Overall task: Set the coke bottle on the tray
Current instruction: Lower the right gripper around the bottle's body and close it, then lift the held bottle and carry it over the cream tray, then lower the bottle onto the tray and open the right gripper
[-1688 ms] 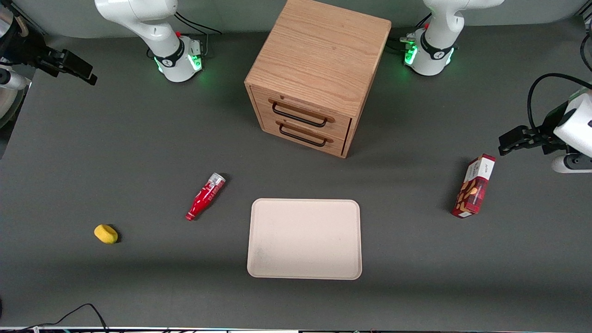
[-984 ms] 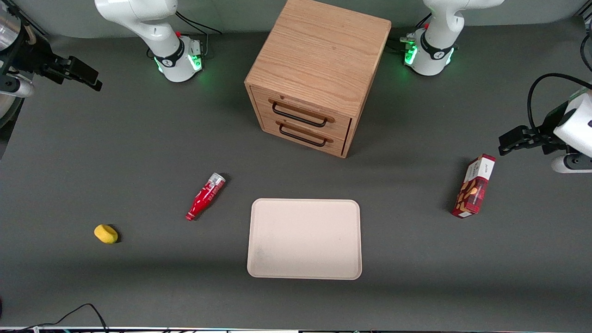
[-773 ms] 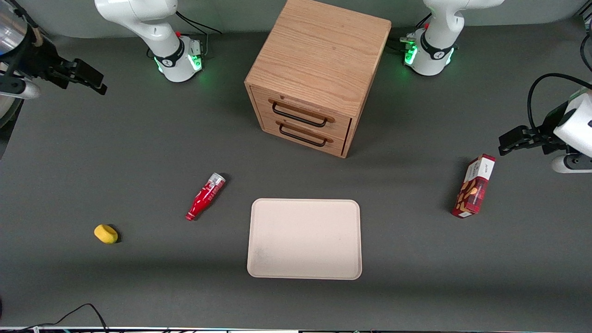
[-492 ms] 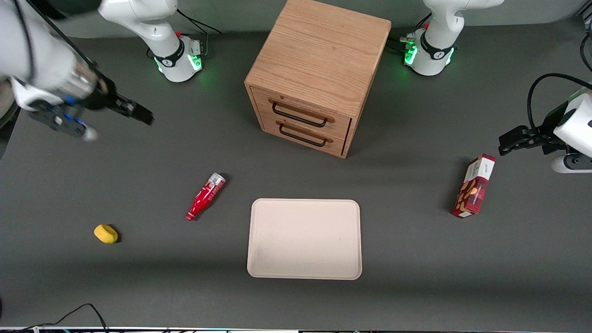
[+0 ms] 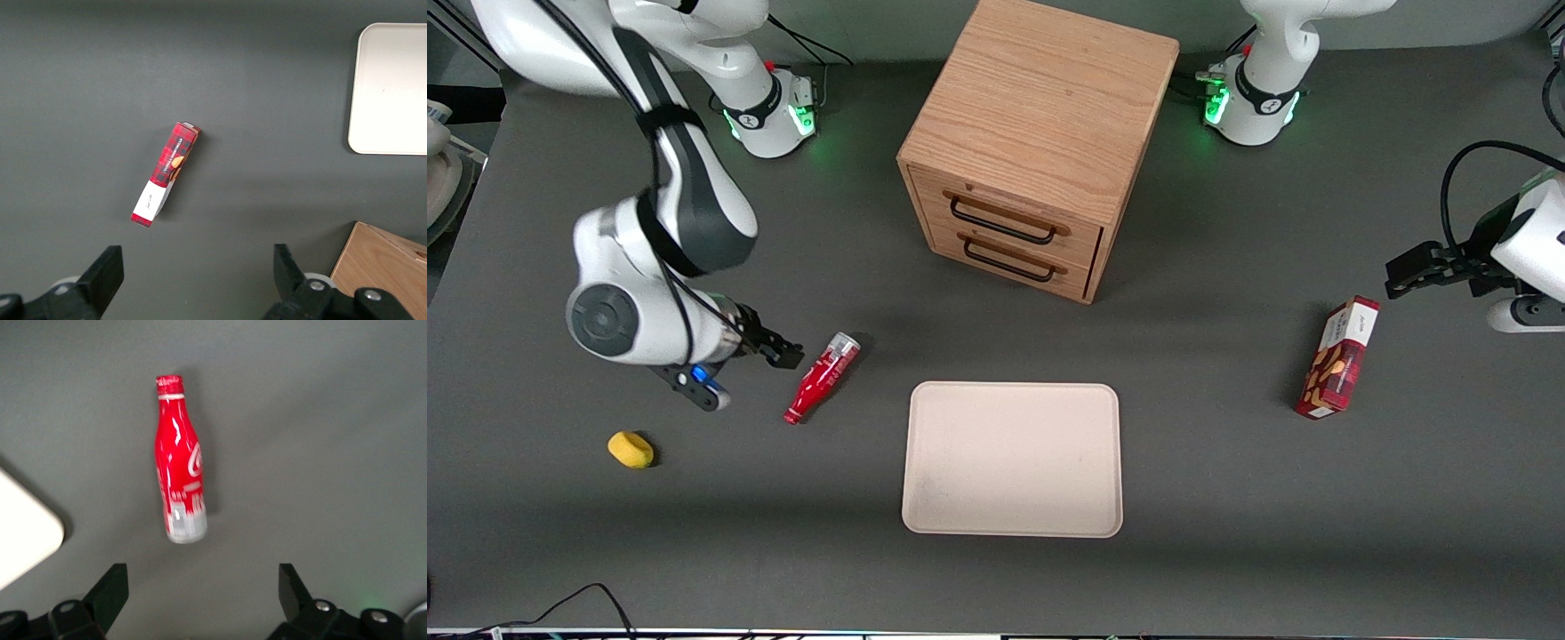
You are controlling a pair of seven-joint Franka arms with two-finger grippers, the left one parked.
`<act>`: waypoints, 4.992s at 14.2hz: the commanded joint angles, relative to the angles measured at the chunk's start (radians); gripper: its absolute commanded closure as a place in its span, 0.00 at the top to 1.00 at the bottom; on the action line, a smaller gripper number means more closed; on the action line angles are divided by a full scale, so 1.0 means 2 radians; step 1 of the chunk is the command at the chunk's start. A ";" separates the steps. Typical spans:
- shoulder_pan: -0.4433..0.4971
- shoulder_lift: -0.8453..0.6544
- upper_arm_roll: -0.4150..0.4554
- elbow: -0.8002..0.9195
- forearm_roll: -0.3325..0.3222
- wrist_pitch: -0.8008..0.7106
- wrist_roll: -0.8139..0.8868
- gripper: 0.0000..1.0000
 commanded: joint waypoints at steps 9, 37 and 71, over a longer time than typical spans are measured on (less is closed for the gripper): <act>0.002 0.062 0.001 -0.091 -0.028 0.216 0.030 1.00; 0.003 -0.026 0.012 0.254 0.058 -0.215 -0.234 0.00; 0.066 0.318 0.083 0.299 -0.072 0.177 -0.161 1.00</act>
